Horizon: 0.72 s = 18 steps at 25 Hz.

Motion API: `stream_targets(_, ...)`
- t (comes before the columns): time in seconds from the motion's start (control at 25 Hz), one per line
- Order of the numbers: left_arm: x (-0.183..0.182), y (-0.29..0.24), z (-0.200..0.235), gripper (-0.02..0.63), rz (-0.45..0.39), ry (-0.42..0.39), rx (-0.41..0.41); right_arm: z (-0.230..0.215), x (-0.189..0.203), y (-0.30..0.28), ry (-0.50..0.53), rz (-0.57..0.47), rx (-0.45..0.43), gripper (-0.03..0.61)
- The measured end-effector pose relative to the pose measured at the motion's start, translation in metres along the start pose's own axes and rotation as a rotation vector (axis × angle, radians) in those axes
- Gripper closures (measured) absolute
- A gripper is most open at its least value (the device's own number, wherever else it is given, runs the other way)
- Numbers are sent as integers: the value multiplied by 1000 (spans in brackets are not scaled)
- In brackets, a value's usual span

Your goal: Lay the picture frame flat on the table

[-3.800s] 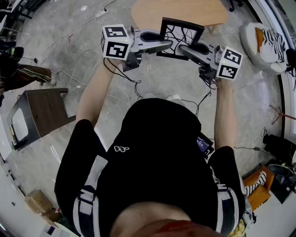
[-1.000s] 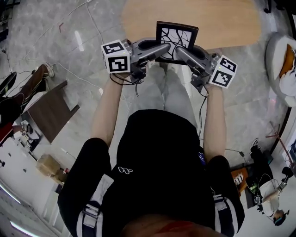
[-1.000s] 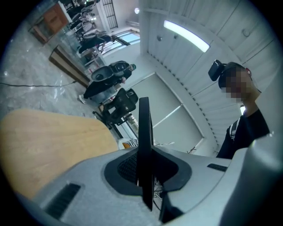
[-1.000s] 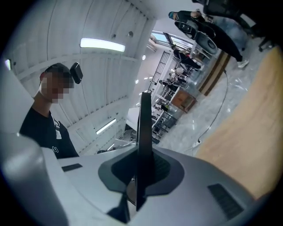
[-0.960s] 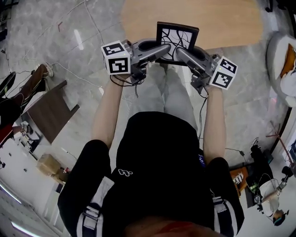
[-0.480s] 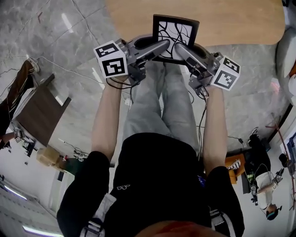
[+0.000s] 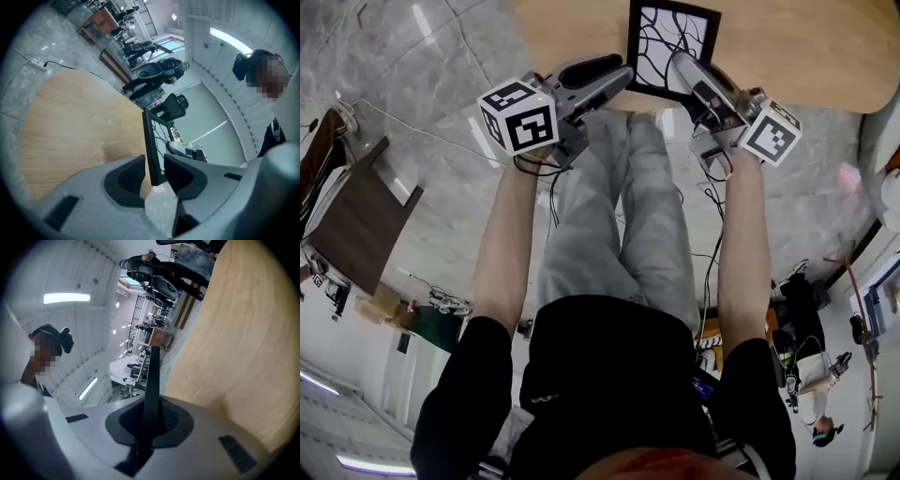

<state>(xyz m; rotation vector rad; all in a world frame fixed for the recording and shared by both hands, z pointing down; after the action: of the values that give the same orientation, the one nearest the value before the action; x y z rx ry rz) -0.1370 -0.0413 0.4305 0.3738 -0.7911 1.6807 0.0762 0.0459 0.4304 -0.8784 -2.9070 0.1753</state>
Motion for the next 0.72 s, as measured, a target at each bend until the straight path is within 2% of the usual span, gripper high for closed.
stream_targets(0.04,1,1,4,490,4,-1,-19,-7,-7,-4,2,-15,33,557)
stream_targets(0.12,5,4,4,565,6,-8,-48,-19,-16,-11,2,-29,106,557)
stream_targets(0.2,12,8,-3,594,0,-3,-61,-27,-19,-14,10,-19,175,557)
stream_targets(0.4,30,6,-18,597,11,16,-63,-41,-21,-15,1,-21,255,557)
stream_targets(0.52,28,4,-18,597,22,23,-56,-46,-24,-19,-18,-45,312,557)
stream_targets(0.72,25,2,-16,597,7,42,-43,-56,-26,-25,42,-48,406,555)
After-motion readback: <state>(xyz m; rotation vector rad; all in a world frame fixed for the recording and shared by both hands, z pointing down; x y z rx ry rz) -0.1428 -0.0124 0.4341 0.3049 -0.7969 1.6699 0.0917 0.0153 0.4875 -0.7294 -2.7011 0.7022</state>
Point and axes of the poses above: the fingertips, and each gripper's own axes: y backward along the fingers, z to its left, x out of its underside, the point moved 9 cm from there along y, backward along the fingers, and after that the axes turned 15 degrees about -y, right-handed, at the moved point
